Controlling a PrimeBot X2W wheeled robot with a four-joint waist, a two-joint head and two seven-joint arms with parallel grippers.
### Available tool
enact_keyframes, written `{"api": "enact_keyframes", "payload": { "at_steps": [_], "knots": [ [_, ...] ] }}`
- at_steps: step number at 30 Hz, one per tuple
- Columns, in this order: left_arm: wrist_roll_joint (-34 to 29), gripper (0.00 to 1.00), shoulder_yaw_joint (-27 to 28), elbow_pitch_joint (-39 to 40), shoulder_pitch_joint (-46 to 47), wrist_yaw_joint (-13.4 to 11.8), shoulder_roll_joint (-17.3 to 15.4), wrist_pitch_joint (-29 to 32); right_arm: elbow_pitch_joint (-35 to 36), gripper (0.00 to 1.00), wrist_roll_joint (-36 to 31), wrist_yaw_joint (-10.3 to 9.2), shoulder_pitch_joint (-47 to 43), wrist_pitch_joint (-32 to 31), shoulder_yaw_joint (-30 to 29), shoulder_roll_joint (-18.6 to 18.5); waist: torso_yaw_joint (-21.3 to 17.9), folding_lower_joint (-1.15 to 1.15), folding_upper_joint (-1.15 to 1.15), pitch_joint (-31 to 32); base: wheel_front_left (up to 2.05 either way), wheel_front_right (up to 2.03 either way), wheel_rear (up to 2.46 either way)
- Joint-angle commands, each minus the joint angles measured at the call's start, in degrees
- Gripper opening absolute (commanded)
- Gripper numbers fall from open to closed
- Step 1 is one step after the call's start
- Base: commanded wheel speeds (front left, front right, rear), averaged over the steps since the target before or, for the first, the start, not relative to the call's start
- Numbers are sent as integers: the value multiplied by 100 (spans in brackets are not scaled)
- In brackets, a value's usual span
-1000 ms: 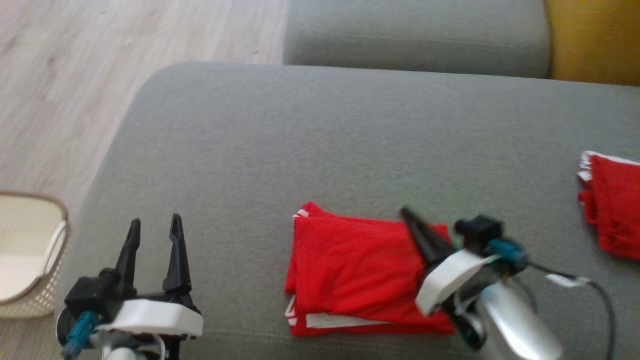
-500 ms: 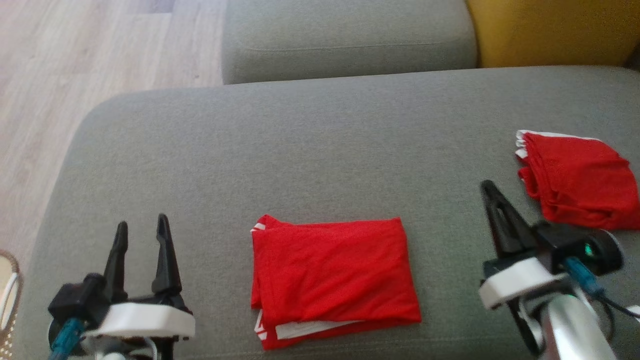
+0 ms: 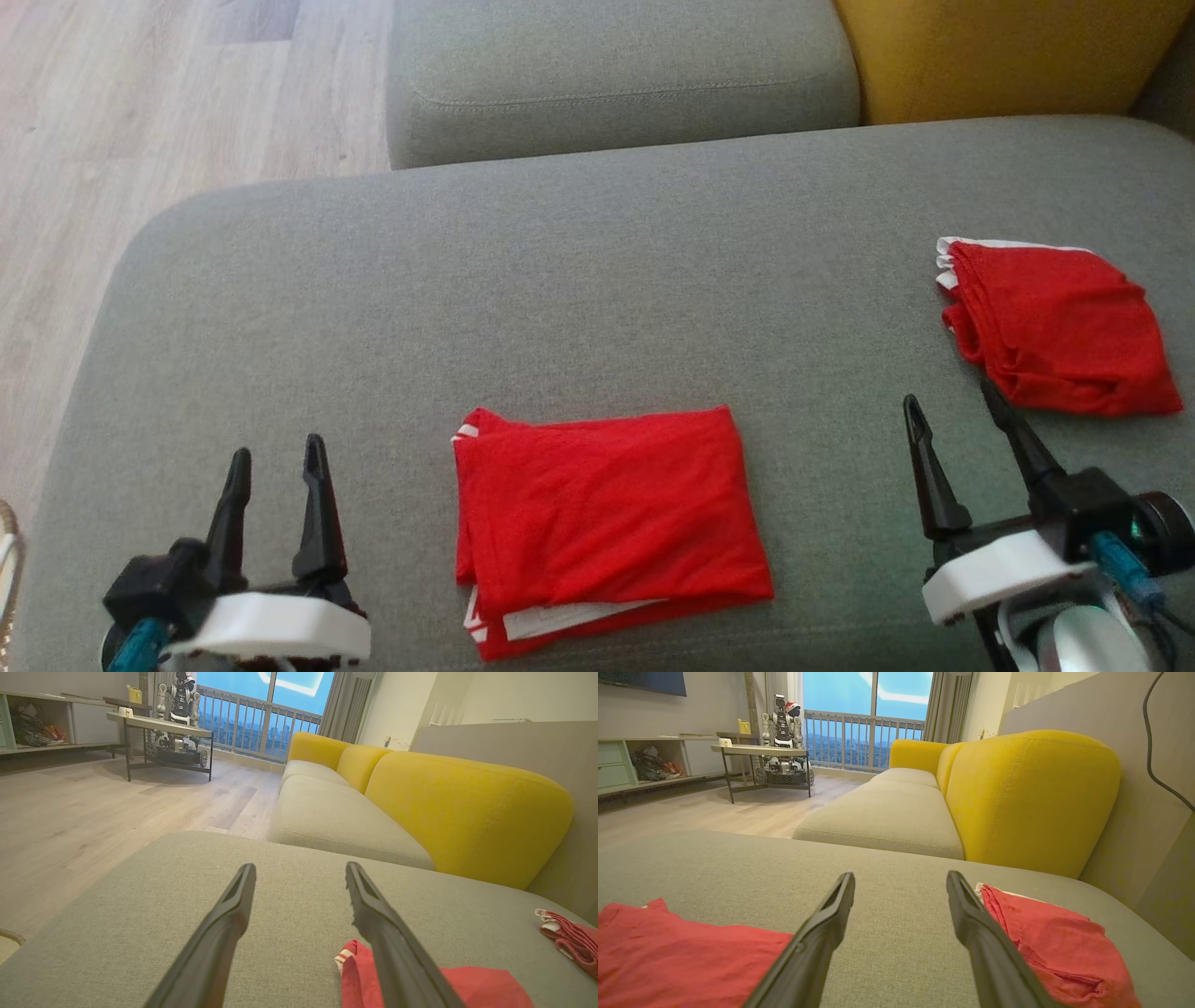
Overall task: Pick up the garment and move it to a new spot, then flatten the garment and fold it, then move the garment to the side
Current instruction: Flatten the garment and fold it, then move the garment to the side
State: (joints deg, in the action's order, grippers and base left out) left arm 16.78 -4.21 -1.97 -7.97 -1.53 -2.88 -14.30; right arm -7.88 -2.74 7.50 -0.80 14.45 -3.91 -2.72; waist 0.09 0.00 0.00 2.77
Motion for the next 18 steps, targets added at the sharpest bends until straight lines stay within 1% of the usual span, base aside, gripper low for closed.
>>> {"api": "enact_keyframes", "payload": {
  "at_steps": [1, 18],
  "knots": [
    [-54, 100, 198, 178, 223, -20, 1, -70, 232, 100, 41, -1, 152, 54, 143, -17, 7, 0, 0, 1, 0, 0, 0],
    [-165, 100, 150, 232, 269, -20, 1, -70, 187, 100, 263, -1, 168, 54, 81, -16, 70, 0, 0, -90, 0, 0, 0]
  ]
}}
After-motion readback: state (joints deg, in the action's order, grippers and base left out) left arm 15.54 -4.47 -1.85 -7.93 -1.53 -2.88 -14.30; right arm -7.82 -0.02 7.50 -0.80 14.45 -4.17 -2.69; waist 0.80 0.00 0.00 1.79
